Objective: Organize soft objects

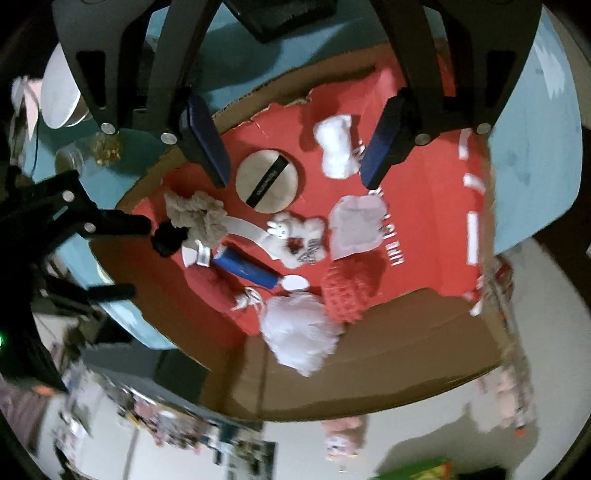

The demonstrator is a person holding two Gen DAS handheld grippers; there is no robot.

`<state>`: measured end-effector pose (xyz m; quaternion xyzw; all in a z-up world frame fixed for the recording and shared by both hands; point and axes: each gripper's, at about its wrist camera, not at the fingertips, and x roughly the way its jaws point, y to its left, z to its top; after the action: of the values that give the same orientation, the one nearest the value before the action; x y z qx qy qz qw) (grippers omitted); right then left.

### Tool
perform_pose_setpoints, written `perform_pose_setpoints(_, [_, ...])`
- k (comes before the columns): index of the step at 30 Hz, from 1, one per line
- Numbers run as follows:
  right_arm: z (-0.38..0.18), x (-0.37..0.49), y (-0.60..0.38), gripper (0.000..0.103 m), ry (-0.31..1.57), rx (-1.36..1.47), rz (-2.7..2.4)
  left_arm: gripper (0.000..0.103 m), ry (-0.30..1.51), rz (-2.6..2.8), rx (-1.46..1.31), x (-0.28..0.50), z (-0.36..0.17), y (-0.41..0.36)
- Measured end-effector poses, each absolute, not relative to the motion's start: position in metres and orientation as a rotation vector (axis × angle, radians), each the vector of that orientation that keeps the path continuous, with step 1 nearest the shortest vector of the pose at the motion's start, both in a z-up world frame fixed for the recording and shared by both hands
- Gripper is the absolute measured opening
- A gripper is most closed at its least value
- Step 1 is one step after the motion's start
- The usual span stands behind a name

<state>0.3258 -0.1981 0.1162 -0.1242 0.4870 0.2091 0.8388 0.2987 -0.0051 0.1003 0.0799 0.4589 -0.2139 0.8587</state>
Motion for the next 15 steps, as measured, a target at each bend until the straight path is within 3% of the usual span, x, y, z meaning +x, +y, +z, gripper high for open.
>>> perform_pose_setpoints(7, [0.118,0.298,-0.215,0.101,0.974,-0.195,0.302,0.079,0.903,-0.302,0.098,0.276,0.106,0.005])
perform_pose_setpoints(15, [0.111,0.284,-0.225,0.103,0.933,-0.137,0.202,0.083,0.857,-0.166,0.034,0.260,0.098,0.013])
